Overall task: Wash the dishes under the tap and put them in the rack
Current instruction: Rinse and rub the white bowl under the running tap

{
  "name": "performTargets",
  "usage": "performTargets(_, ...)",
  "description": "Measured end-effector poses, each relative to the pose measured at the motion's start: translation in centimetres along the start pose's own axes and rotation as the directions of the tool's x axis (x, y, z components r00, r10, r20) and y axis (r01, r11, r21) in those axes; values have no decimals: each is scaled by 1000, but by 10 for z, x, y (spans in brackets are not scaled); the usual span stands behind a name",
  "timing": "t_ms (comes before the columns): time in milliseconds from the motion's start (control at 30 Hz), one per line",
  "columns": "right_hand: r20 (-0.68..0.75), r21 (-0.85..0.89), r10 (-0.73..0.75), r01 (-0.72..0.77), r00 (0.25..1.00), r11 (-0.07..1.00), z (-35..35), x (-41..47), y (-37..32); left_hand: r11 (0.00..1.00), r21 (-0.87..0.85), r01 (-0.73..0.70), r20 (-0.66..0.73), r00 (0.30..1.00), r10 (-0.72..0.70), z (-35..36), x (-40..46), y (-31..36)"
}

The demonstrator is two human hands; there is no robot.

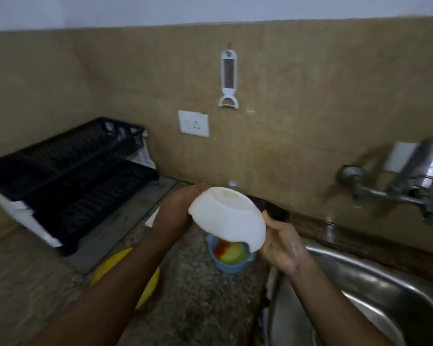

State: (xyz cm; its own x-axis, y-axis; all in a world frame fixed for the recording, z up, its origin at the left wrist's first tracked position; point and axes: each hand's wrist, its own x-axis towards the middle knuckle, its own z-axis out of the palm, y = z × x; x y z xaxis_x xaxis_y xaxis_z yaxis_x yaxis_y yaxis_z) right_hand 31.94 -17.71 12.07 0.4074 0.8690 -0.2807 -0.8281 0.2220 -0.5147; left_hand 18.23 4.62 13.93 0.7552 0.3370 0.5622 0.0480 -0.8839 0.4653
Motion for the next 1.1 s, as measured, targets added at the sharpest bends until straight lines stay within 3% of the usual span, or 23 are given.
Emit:
performTargets(100, 85, 44, -35, 31, 996, 999, 39, 52, 30, 960, 281, -4, 99, 995, -25, -45, 7, -71)
performTargets(200, 104, -32, -102, 106, 989, 994, 81, 108, 57, 870, 493, -15, 235, 965, -117, -96, 21, -135)
performTargets(367, 47, -128, -141, 146, 989, 981, 122, 204, 96, 675, 720, 160, 133, 924, -360, -179, 49, -226)
performTargets(467, -4, -166, -141, 139, 990, 976, 128, 263, 118, 633, 741, 224, 160, 856, -491, -210, 69, -278)
performTargets(667, -76, -231, -165, 144, 983, 962, 132, 359, 151, 644, 681, 349, 245, 720, -650, -219, 90, -329)
performTargets(1100, -58, -314, -64, 43, 996, 948, 171, 538, 214, 680, 634, 368, 275, 714, -644, -204, 88, -356)
